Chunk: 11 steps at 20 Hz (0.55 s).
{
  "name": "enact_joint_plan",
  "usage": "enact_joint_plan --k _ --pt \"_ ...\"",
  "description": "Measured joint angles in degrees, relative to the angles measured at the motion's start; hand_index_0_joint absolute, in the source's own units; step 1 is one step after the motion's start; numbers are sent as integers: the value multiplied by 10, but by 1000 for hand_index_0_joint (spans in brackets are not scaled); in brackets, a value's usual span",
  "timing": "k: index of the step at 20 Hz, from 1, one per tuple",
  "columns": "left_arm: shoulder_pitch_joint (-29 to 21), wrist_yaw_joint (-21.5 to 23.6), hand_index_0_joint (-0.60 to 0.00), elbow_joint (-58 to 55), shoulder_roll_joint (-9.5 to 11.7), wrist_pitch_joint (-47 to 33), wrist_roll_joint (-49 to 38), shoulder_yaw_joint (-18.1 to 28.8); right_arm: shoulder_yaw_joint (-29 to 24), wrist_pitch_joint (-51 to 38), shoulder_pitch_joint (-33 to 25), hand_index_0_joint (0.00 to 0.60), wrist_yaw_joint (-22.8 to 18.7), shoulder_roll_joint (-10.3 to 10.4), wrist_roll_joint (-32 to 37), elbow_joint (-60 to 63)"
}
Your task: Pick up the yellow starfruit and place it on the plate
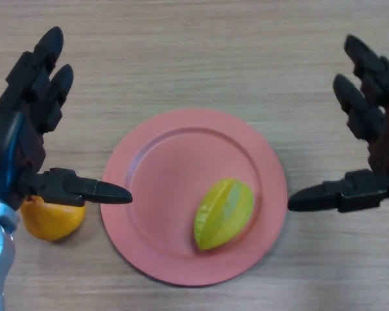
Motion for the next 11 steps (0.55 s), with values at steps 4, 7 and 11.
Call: enact_joint_plan --k 4,7,11 --pt "-2 1 0 9 0 0 22 -3 -22 6 3 0 -7 -11 47 -27" --pt "-2 1 0 0 0 6 19 -3 -22 6 5 0 -5 -14 47 -26" --pt "-2 0 0 -9 0 15 15 -3 -22 6 16 0 -5 -14 47 -25"
